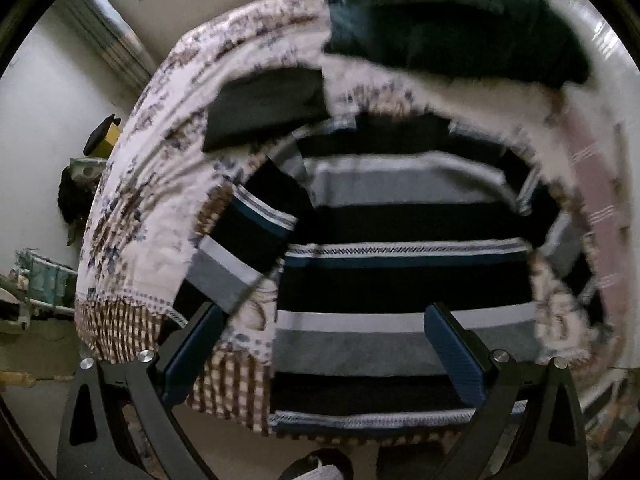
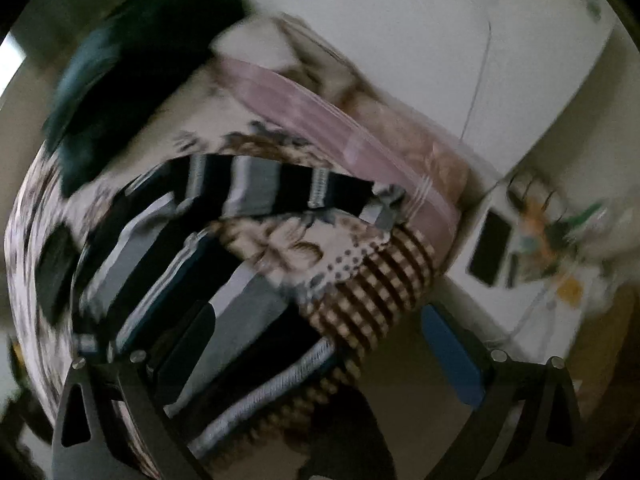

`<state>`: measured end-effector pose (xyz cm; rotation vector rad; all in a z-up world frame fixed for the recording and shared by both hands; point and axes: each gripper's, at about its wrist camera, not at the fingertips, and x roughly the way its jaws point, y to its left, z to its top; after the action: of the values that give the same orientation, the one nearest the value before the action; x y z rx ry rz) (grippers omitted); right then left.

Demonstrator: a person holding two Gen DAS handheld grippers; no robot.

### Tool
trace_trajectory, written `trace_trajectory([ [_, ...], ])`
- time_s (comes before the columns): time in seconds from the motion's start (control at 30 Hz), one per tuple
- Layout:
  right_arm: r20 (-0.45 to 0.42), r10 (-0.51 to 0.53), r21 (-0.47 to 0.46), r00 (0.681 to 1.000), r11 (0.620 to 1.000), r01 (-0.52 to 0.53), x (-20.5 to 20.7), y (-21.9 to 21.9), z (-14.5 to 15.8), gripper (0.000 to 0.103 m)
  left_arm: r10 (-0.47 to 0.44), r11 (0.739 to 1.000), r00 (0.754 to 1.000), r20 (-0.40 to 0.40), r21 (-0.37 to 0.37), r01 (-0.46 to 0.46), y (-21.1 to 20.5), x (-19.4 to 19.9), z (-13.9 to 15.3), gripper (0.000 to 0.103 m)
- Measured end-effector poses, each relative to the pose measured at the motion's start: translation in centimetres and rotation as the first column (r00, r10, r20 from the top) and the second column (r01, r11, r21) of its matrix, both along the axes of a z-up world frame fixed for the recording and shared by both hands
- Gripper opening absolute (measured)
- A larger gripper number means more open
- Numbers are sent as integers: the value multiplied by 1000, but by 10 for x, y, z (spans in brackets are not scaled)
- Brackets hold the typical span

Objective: Fold small clothes

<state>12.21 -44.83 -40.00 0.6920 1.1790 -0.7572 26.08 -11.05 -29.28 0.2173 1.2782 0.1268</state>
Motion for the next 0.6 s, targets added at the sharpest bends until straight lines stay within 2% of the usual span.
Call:
trace_trajectory([
  [0.07, -8, -90, 50, 996, 995, 90, 5, -45, -55, 102, 13, 1000, 999, -41, 11, -13, -14, 15, -34, 103],
  [0.13, -20, -184, 118, 983, 976, 185, 3, -79, -98, 94, 18, 1000, 994, -106, 5, -18, -31, 29, -75, 103],
  [0.2, 11, -318, 236, 948, 922, 306, -1, -118, -147, 87, 3, 1000, 988, -155, 12, -2, -45, 40, -105, 103],
  [0.27, 13, -394, 271, 919, 886, 376, -3, -142, -177, 85, -17, 1000, 984, -180, 10, 19, -58, 45, -129, 103],
  [0.43, -22, -448, 245, 894, 865, 439, 1, -173, -219, 84, -54, 998, 970, -237, 0, 56, -90, 61, -186, 103],
  [0.53, 9, -494, 279, 869, 836, 472, 0, -184, -231, 81, -65, 998, 968, -244, -17, 63, -103, 72, -204, 103],
  [0.57, 44, -519, 295, 854, 823, 485, -1, -187, -233, 66, -71, 997, 968, -242, -21, 68, -104, 73, -208, 103],
  [0.6, 54, -542, 296, 839, 811, 505, -1, -190, -235, 46, -76, 997, 967, -244, -20, 74, -106, 74, -212, 103],
])
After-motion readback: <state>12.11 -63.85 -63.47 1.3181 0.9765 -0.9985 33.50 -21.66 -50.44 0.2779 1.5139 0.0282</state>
